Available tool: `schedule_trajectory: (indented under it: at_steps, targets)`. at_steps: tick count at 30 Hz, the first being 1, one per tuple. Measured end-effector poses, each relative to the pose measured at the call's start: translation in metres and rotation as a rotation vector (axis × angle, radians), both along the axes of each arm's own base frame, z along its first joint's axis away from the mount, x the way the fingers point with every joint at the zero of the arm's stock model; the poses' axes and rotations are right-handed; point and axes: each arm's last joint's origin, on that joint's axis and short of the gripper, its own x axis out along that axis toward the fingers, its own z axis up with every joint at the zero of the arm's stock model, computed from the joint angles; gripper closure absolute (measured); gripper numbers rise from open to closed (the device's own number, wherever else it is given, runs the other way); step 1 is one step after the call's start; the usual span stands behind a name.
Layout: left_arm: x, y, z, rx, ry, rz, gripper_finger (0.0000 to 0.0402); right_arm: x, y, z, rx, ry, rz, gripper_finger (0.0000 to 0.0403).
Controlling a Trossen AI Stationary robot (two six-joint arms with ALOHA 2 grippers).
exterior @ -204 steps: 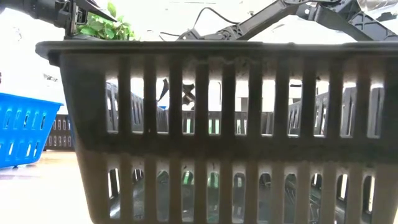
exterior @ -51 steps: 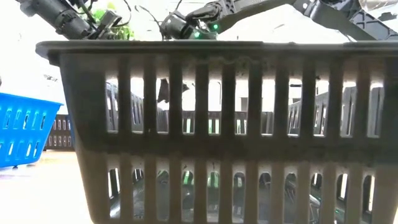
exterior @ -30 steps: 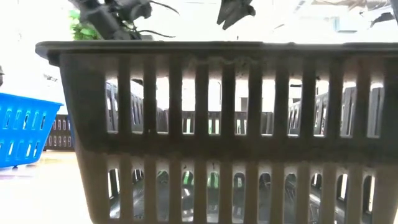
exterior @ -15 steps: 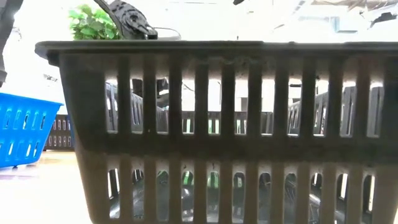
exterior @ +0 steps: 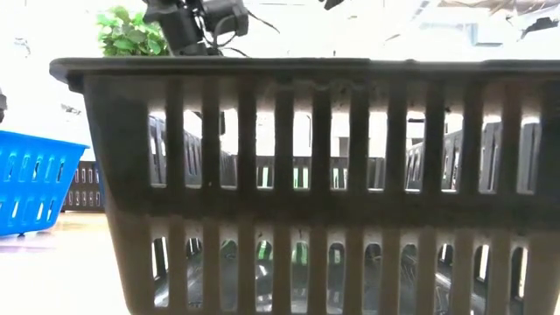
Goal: Stack baskets by color
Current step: Stack the middle blue bin on the top blue bin
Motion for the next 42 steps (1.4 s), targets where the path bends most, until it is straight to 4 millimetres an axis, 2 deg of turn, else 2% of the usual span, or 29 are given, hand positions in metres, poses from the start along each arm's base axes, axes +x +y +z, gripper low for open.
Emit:
schedule_trajectory:
  at_steps: [3,11,14,17,20,23,27,33,37,42]
  targets:
    - [-0.009,0.011,0.003,0.076,0.084,-0.009,0.0401,0.003,-0.001,-0.002,-0.003,0.002,-0.003,0.0237]
    - [-0.02,0.041,0.002,0.047,0.128,0.003,0.0372,0.007,0.0,-0.006,-0.001,0.015,0.002,0.0239]
    - [-0.021,0.04,0.004,-0.049,0.083,-0.063,0.036,0.006,0.0,-0.007,0.01,0.031,-0.021,0.0241]
    - [-0.024,0.026,0.018,-0.114,-0.001,-0.151,0.0354,0.0,-0.01,-0.013,0.028,0.086,-0.114,0.0244]
    - [-0.031,0.018,0.031,0.034,0.021,-0.09,0.0358,-0.001,-0.027,-0.027,0.065,0.125,-0.216,0.0246]
    - [-0.033,0.031,0.036,0.18,0.052,-0.017,0.0371,0.0,-0.038,-0.042,0.098,0.173,-0.246,0.0245]
    - [-0.023,0.046,0.013,0.115,0.133,-0.088,0.0397,0.005,-0.041,-0.056,0.136,0.202,-0.232,0.0244]
    - [-0.017,0.064,-0.026,0.06,0.329,-0.113,0.0401,0.008,-0.035,-0.063,0.142,0.204,-0.222,0.0247]
    - [-0.022,0.08,-0.032,0.061,0.354,-0.05,0.0401,0.01,-0.029,-0.063,0.141,0.205,-0.206,0.0251]
    - [-0.027,0.099,-0.033,-0.013,0.278,-0.074,0.0401,0.011,-0.023,-0.063,0.138,0.203,-0.189,0.0254]
